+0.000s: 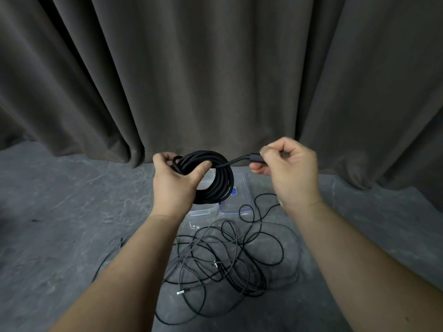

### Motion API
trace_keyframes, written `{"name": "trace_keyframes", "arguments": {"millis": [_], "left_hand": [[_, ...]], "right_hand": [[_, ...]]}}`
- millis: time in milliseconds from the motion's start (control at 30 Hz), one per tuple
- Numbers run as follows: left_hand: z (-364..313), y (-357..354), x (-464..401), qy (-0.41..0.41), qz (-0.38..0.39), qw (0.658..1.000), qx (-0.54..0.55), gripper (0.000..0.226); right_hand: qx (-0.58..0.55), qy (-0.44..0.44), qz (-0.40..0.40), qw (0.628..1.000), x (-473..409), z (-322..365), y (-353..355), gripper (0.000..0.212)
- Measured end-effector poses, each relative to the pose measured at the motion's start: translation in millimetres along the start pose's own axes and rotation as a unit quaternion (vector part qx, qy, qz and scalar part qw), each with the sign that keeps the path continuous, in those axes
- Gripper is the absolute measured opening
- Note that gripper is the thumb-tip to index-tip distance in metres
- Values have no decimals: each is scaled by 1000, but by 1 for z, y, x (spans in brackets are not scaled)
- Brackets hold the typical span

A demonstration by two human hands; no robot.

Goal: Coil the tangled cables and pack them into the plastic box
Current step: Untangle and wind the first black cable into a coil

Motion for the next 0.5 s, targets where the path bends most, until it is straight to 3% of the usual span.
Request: {"name": "trace_keyframes", "arguments": {"millis": [133, 200, 233, 267, 333, 367, 500], "left_hand": [[0, 4, 1, -4, -28, 999, 24, 36], [0, 5, 2, -5, -38, 999, 39, 32], [0, 4, 3, -6, -39, 998, 44, 31], [1, 2, 4, -7, -38, 998, 47, 31], [3, -2, 6, -7, -36, 998, 53, 27], [3, -3, 6, -7, -36, 998, 58, 25], [4, -9, 7, -14, -30, 997, 73, 21]], "right_hand": [[8, -51, 98, 994, 2, -8, -17, 31], [89, -63, 146, 983, 3, -15, -21, 26], [184, -28, 156, 970, 2, -12, -21, 24], [301, 31, 174, 937, 3, -6, -26, 21], [515, 136, 216, 819, 18, 2, -47, 22], [570, 165, 223, 774, 25, 5, -54, 23], [622, 214, 211, 722, 31, 15, -63, 21]]}}
Point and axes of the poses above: each hand's wrist, its own x-axis away from the middle knuckle, its own y-axis out of the back of the hand, z = x × y, the point moved 10 cm from there along -x, towards the middle knuckle, and after that the axes turned 14 degrees about x, right-handed, at the moved point
